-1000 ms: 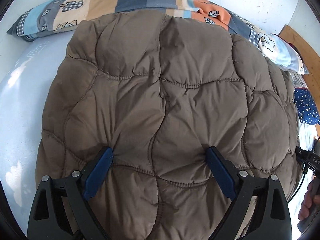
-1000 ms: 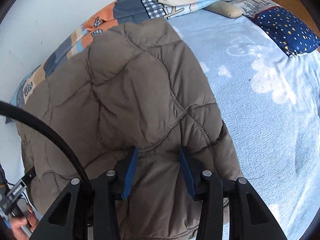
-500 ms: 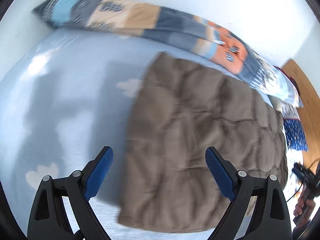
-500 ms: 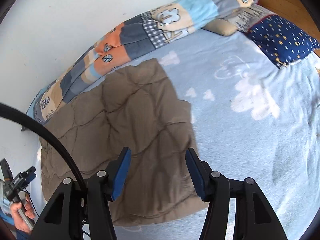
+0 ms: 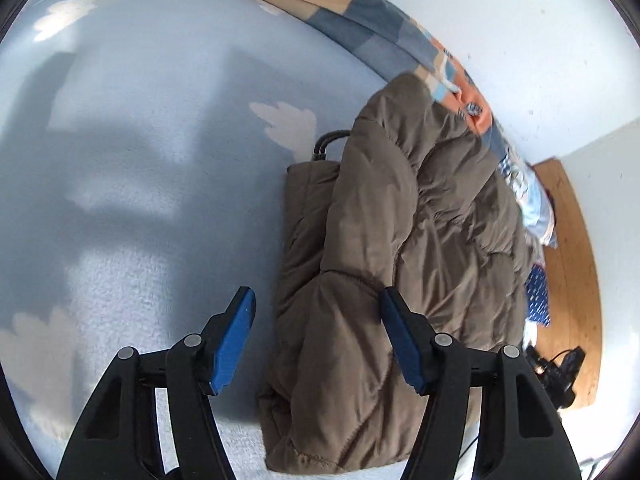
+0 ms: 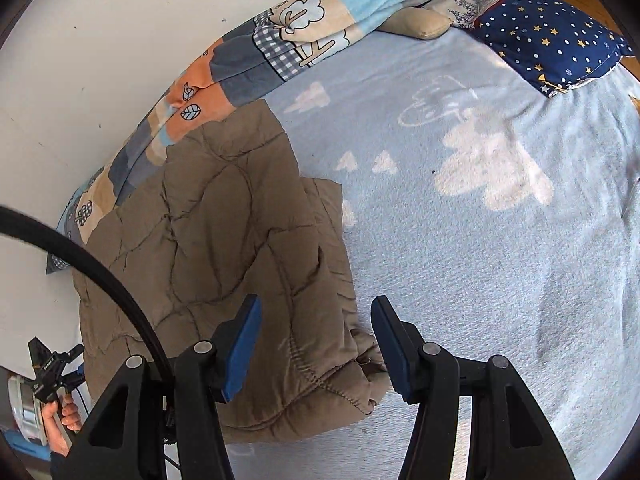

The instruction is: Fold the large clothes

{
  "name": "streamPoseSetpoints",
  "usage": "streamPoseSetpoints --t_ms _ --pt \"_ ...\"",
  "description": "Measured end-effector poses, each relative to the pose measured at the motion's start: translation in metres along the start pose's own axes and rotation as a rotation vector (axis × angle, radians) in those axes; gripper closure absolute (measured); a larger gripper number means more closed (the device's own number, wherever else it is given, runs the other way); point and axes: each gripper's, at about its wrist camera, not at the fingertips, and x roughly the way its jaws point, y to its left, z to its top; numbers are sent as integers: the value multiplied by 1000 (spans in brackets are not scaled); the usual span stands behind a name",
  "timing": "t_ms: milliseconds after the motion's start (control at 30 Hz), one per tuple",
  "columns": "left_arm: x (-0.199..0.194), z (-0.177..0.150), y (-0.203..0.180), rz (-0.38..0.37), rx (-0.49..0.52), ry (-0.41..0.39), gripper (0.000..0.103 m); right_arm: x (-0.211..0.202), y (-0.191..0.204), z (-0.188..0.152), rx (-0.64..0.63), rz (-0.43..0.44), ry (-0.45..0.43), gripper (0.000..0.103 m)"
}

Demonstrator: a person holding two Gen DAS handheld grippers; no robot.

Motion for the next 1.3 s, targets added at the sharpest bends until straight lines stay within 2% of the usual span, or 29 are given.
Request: streamPoseSetpoints --t_ms 200,433,567,667,767,867,1133,1200,1300 --pt "29 12 10 -9 5 65 44 6 -6 -3 -16 -5 15 42" --pt "67 20 -9 2 70 135 43 9 -3 0 -42 -3 21 41" --pt "72 28 -3 -51 64 169 43 17 -5 1 -55 12 36 38" --pt "74 31 3 -90 44 189 42 20 -10 2 -55 60 41 33" --pt "75 35 4 -98 50 209 42 25 -16 6 -69 90 50 29" --pt "77 40 3 -96 68 226 42 34 -30 13 -32 180 73 26" --pt "93 68 -20 -81 109 251 40 77 -47 23 28 322 143 15" --pt "93 65 -22 -90 115 252 39 92 -48 27 28 334 158 9" --pt "99 69 -20 -103 127 256 39 109 -51 33 35 398 178 5"
